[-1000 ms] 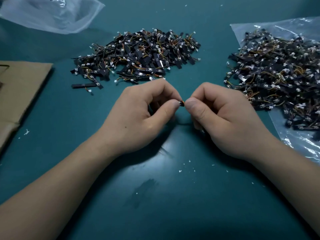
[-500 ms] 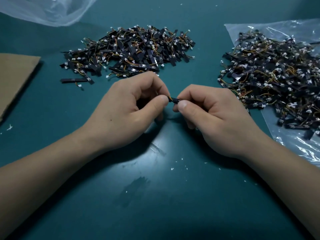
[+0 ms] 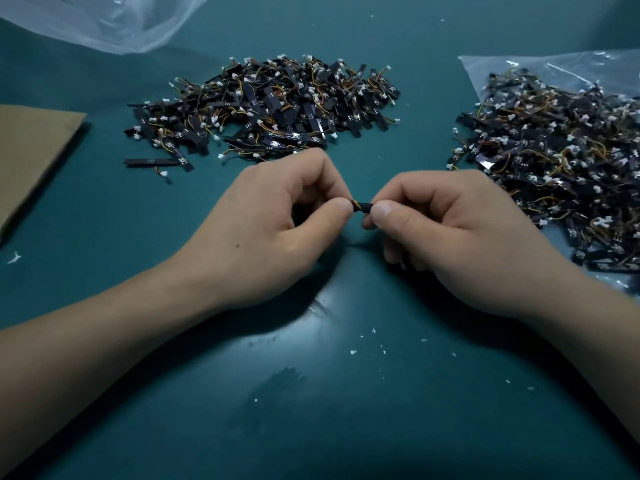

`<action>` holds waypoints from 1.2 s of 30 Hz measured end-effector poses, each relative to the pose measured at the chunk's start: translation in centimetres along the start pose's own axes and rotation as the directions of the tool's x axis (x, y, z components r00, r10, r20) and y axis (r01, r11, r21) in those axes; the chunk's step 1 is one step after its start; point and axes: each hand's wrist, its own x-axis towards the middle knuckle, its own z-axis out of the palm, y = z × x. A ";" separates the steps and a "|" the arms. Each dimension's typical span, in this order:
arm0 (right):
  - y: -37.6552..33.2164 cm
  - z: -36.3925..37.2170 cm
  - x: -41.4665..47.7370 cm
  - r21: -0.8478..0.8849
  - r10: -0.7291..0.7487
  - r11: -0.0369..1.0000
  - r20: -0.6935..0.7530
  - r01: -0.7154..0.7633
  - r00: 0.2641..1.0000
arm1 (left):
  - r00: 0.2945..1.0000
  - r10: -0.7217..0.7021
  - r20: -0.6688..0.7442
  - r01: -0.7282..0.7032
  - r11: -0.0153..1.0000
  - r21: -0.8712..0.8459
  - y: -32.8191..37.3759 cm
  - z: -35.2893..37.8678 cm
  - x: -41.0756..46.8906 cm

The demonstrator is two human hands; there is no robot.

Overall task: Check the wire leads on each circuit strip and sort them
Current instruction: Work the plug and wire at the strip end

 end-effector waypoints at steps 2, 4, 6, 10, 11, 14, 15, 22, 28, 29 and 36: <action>0.1 -0.2 -0.2 0.018 -0.025 1.000 -0.023 0.026 0.999 | 1.000 -0.011 0.023 0.010 0.999 0.035 0.1 0.1 0.0; 0.0 0.0 -0.5 0.036 -0.057 0.998 -0.061 0.059 0.997 | 0.999 0.004 0.049 -0.008 0.997 0.077 0.2 0.1 -0.2; -0.1 0.3 -0.6 0.049 -0.057 0.997 -0.062 0.060 0.996 | 0.998 0.017 0.055 -0.022 0.997 0.075 0.4 0.0 -0.2; -0.2 0.5 -0.5 0.066 -0.048 0.996 -0.063 0.052 0.997 | 0.998 0.015 0.055 -0.019 0.998 0.062 0.2 -0.1 -0.2; -0.2 0.5 -0.6 0.073 -0.047 0.996 -0.070 0.052 0.996 | 0.998 0.022 0.051 -0.025 0.998 0.065 0.2 -0.1 -0.2; -0.3 0.5 -0.6 0.101 -0.037 0.994 -0.087 0.046 0.996 | 0.998 0.058 -0.003 -0.058 0.997 0.041 0.2 0.0 -0.3; -0.3 0.5 -0.5 0.101 -0.034 0.994 -0.088 0.043 0.996 | 0.998 0.058 -0.018 -0.058 0.998 0.025 0.1 0.0 -0.3; -0.2 0.5 -0.6 0.083 -0.031 0.996 -0.071 0.037 0.997 | 0.998 0.055 -0.028 -0.054 0.998 0.023 0.0 0.1 -0.4; -0.1 0.4 -0.6 0.127 -0.012 0.992 -0.018 0.014 1.000 | 0.997 0.071 -0.038 -0.070 0.997 0.011 0.1 0.0 -0.4; 0.0 0.4 -0.5 0.112 -0.015 0.994 -0.020 0.017 1.000 | 0.997 0.076 -0.034 -0.075 0.997 0.016 0.1 0.0 -0.4; 0.0 0.5 -0.5 0.124 -0.015 0.992 -0.008 0.016 1.000 | 0.990 0.140 -0.005 -0.137 0.980 0.144 -0.1 0.2 -0.5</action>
